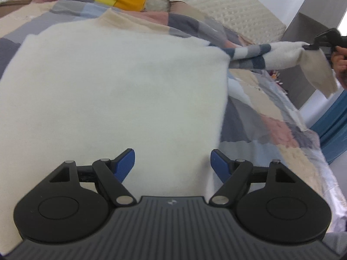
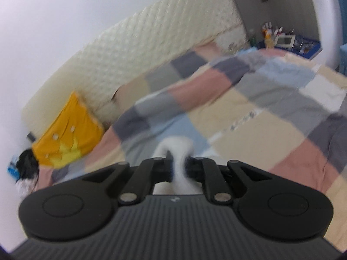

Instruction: Fold large clothes

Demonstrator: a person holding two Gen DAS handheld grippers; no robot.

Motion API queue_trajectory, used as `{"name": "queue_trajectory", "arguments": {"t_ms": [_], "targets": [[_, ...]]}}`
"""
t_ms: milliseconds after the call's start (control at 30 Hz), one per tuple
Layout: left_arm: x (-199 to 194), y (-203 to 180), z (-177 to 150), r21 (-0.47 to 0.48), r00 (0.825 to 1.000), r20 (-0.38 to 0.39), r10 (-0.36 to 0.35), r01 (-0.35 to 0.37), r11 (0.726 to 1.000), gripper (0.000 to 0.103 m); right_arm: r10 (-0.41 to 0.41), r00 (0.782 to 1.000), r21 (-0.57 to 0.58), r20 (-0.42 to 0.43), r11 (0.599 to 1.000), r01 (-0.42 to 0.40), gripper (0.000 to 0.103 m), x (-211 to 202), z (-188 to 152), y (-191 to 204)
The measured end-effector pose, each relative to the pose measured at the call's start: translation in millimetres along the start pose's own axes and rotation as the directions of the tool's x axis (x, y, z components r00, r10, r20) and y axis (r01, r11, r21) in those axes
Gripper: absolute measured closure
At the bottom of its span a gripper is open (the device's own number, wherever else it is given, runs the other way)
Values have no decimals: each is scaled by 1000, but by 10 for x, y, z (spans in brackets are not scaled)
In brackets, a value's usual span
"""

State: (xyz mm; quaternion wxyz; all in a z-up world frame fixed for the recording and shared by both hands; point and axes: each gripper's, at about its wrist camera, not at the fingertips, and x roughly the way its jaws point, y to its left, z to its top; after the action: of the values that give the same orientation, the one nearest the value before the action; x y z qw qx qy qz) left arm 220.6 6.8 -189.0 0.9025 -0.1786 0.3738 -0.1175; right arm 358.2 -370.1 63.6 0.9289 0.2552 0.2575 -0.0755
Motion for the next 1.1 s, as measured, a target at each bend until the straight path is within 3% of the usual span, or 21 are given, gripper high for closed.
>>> {"name": "queue_trajectory", "arguments": {"t_ms": [267,367,567,767,1000,1033,1100], "targets": [[36,121,-7,-53,996,-46,-78,76,996,22,-154,982,-12,107,988,156,94,619,234,-422],[102,145,8,-66,991,-79,-104,99,993,22,-214,970,-47,114,974,221,94,947,24,-719],[267,159,63,-72,984,-117,-136,128,989,22,-300,953,-49,40,952,301,94,1438,-542,-1302],[276,114,72,-47,977,-133,-166,162,986,22,-315,949,-36,-10,949,314,93,1551,-875,-1598],[212,-174,11,-6,964,-145,-225,226,974,24,-275,959,-21,-70,961,274,90,1387,-919,-1609],[197,-248,5,8,961,-149,-232,236,972,24,-267,960,-19,-82,964,266,86,1346,-918,-1601],[156,-388,-52,32,957,-154,-246,254,967,33,-269,959,-16,-87,963,269,67,1230,-934,-1582]]}}
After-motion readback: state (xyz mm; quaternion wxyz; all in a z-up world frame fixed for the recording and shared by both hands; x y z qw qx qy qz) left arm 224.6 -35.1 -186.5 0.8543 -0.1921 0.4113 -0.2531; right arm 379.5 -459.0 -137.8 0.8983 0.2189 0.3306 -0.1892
